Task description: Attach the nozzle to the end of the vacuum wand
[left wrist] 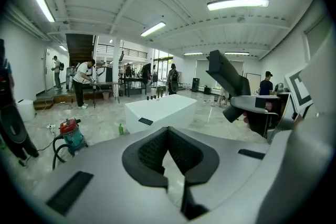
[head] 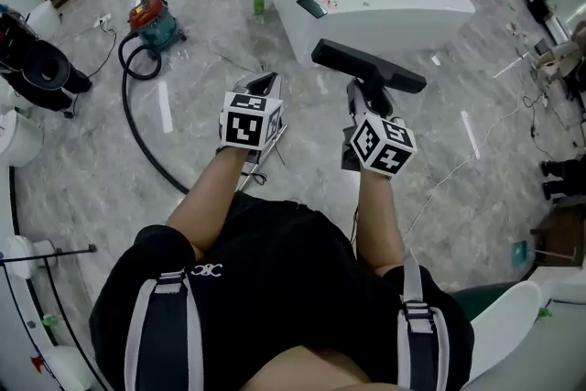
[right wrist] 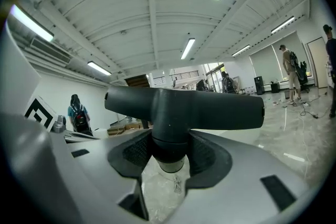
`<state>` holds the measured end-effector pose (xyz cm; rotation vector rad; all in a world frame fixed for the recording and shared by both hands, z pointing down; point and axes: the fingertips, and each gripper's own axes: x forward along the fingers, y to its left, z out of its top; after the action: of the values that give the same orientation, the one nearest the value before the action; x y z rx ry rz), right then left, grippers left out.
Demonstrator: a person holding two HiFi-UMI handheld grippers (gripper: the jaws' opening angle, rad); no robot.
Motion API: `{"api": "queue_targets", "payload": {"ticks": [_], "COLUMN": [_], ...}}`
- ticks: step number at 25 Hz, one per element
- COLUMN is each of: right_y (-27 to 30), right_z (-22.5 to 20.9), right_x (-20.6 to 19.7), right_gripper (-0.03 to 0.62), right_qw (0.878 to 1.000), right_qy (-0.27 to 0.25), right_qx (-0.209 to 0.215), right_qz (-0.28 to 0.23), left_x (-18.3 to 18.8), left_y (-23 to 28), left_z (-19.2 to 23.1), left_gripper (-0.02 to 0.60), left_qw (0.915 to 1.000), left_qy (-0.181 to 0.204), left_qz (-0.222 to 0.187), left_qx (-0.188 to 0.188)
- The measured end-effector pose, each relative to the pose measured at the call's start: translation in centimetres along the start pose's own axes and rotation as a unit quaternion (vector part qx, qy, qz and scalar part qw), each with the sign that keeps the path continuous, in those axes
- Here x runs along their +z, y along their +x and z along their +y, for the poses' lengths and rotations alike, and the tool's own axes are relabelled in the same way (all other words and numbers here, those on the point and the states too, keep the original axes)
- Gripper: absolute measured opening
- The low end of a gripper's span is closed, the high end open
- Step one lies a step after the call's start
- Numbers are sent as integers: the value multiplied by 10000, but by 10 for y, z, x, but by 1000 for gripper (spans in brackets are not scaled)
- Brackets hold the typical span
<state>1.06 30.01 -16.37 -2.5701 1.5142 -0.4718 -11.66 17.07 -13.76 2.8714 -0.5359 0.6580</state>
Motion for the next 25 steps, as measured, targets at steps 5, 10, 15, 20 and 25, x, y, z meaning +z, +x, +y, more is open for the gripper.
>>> {"api": "queue_targets", "payload": {"ticks": [5,10,15,20,25], "right_y": [16,41,82,132,191], "right_z": [-26,-41,-52,-64,-72], "right_x": [8,2,1,17,29], "right_gripper": [193,193,193,193,193], "right_qw": [9999,9993,9983,9976,9971], "right_qy": [56,179,189,150,113], "right_qx": [136,237,392,536,619], "right_qz": [40,210,375,405,431], "left_x": [-4,-2,4,20,40], "left_y": [24,50,91,136,186], "left_z": [-3,0,15,37,64], "left_gripper": [8,8,8,8,8], "left_qw": [9995,9989,9983,9977,9977], "left_qy": [-223,-318,-432,-531,-499], "left_qz": [186,262,323,343,406], "left_qx": [102,223,237,253,221]}}
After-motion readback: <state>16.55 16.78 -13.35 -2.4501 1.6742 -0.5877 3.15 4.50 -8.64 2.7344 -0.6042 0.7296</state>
